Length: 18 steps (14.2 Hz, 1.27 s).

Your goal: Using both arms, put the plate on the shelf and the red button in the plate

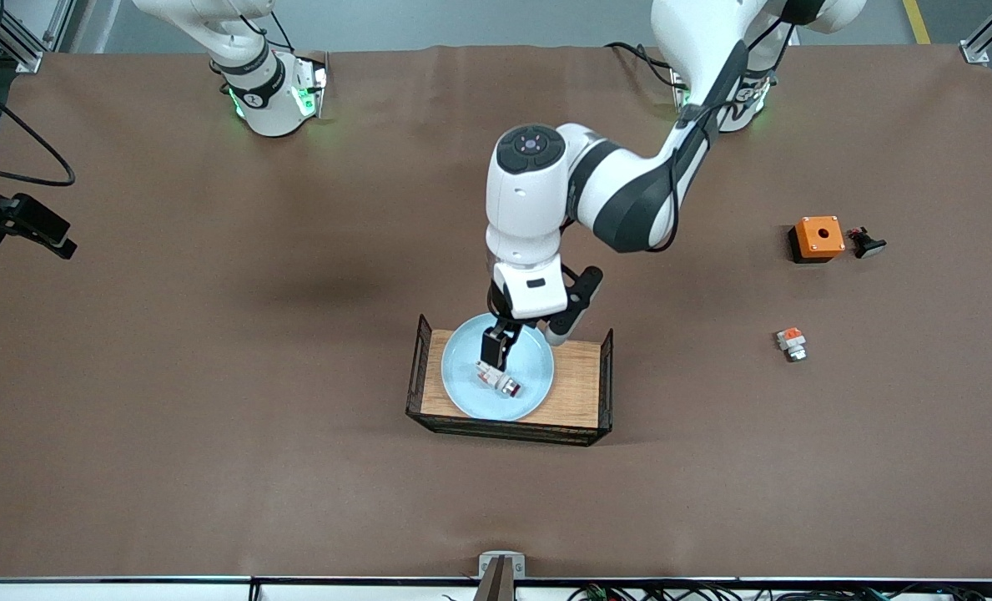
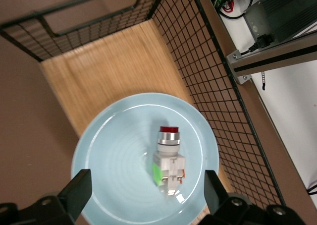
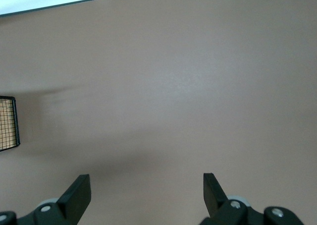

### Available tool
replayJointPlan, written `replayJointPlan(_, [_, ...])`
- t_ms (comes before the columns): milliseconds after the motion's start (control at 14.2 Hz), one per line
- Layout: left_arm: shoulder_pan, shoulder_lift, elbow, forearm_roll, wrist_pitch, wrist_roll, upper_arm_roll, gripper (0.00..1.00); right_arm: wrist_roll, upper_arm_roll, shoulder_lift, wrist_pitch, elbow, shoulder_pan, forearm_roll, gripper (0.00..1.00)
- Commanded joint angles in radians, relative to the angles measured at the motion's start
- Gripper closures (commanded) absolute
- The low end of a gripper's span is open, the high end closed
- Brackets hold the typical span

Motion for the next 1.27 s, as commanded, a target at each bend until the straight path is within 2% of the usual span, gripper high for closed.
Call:
replayJointPlan(0, [0.006,-0.068,-0.013,-0.012,-0.103,0.092,-0.007,0.0,0.002,0.007,-0.021,0.007,-0.019,0.0,-0.012,0.0])
replayJointPlan(211, [0.072,-0.128,-0.013,-0.073,-0.24,0.285,-0.005,0.0,0.002,0.007,-0.021,0.007,-0.019,0.0,-0.012,0.0])
replayJointPlan(281, [0.125,-0.16,-0.013,-0.116,-0.316,0.407,-0.005,0.0,0.002,0.007,-0.021,0.007,-0.019,0.002,-0.012,0.0])
replayJointPlan(422, [0.202,-0.21,-0.014,-0.145,-0.39,0.529,-0.005,0.0,0.002,0.007,-0.021,0.007,-0.019,0.002,-0.012,0.0])
replayJointPlan(914, [0.458,-0.322,-0.014,-0.202,-0.622,0.997,-0.005,0.0,0.004,0.009,-0.021,-0.001,-0.019,0.017,-0.012,0.0])
replayJointPlan(1195, [0.573,-0.355,-0.018,-0.202,-0.674,1.249,-0.005,0.0,-0.01,0.009,-0.024,-0.032,-0.019,0.017,-0.012,0.0])
